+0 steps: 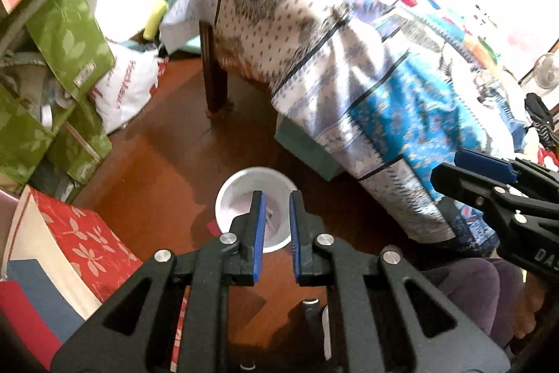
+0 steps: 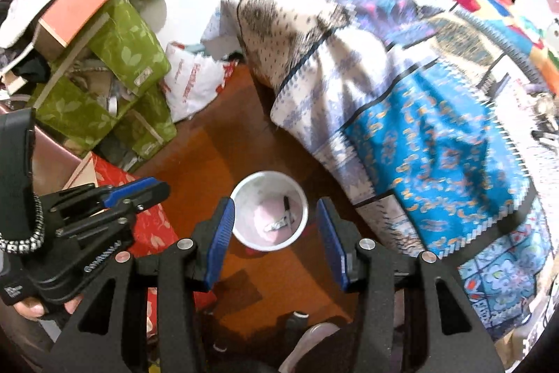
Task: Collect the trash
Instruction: 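Move both open tools back over the bed items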
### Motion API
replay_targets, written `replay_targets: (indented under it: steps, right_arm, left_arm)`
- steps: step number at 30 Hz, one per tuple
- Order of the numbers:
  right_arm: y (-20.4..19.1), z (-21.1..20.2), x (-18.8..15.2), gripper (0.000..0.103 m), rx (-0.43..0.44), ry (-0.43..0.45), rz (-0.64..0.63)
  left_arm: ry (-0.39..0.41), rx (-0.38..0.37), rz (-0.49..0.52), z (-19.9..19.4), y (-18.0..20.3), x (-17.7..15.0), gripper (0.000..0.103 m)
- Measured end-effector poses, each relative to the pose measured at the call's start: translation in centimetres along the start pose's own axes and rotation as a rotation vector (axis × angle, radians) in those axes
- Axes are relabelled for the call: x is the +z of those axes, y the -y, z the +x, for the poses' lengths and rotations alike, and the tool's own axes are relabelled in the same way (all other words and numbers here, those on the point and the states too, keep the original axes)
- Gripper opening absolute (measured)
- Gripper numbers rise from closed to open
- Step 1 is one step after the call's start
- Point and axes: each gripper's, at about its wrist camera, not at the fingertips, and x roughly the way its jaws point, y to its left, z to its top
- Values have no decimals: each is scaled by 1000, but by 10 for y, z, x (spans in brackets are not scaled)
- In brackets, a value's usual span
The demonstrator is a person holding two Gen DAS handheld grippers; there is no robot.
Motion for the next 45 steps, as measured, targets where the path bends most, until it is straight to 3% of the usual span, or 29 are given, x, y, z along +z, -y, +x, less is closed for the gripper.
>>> replay_targets:
  steps: [13,16,18,20,22,23,26,34,45]
  right_arm:
    - [31,-116,-20,45,-45,279,63]
    - [42,-144,-27,45,-62,346,80]
    - [51,-163,-32,45,-76,392,91]
    - [60,-182,-36,45,-93,437,103]
    - [69,-199,-41,48,-114,478,120]
    - [75,-206,-43,55,-123,496,131]
    - [91,-226,-51,70,-161,551,165]
    - [144,-259,-66,70,-284,624,258]
    - [235,-261,-81,70,-410,574,416]
  left_arm:
    - [230,-46,116,-102,70,5,11]
    - [287,-64,149,-124,93,7,27]
    - [334,-66,170,-139,110,8,50]
    - [368,-75,183,-149,124,8,64]
    - [392,-93,190,-157,136,9,72]
    - [402,-105,196,-161,144,10,73]
    - [420,-119,228,-166,166,13,73]
    - [443,-178,274,-161,218,25,83]
    - [389,-222,356,-110,295,62,84]
